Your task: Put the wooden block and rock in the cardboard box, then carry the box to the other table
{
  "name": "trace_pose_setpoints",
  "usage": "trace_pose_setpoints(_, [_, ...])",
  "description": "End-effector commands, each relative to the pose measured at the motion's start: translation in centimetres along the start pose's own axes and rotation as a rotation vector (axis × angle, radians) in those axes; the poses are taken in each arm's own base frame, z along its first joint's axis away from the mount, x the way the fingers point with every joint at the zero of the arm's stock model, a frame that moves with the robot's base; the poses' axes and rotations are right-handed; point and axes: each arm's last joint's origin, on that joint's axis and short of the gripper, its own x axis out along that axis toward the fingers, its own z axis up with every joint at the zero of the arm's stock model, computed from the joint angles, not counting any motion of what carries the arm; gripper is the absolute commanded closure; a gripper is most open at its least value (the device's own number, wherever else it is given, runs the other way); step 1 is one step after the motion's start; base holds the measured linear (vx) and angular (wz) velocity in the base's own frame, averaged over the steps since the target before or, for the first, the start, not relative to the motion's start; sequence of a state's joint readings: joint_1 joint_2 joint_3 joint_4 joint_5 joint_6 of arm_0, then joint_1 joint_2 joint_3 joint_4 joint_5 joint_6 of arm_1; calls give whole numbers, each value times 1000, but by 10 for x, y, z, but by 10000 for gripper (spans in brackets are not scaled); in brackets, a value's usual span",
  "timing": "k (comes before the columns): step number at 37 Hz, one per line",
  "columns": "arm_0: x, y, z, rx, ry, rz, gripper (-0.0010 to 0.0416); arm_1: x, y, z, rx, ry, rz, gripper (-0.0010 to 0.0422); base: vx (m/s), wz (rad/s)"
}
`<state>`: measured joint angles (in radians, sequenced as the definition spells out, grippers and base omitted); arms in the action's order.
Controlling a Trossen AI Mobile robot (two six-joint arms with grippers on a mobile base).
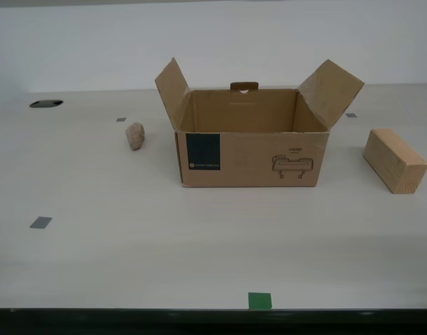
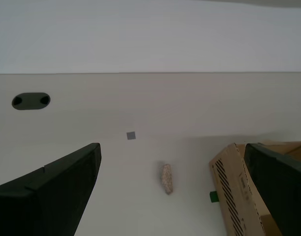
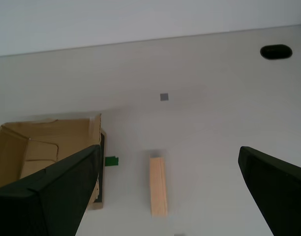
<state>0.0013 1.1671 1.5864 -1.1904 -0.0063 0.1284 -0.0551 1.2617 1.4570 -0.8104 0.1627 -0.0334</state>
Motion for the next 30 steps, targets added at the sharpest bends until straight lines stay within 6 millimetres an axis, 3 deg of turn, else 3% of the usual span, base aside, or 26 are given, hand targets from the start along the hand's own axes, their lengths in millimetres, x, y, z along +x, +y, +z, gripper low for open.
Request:
trace_pose_setpoints(1, [4,0,4,5,42,-6,16,8,-6,-1,11,24,-24,12,0,0])
trace_pose_setpoints(18, [31,1,6,5,276,-36,16,54,-22,-5,15,167,-78,12,0,0])
trace_pose_setpoints(30, [34,0,1,6,325,-43,16,75,-26,9,15,297,-46,12,0,0])
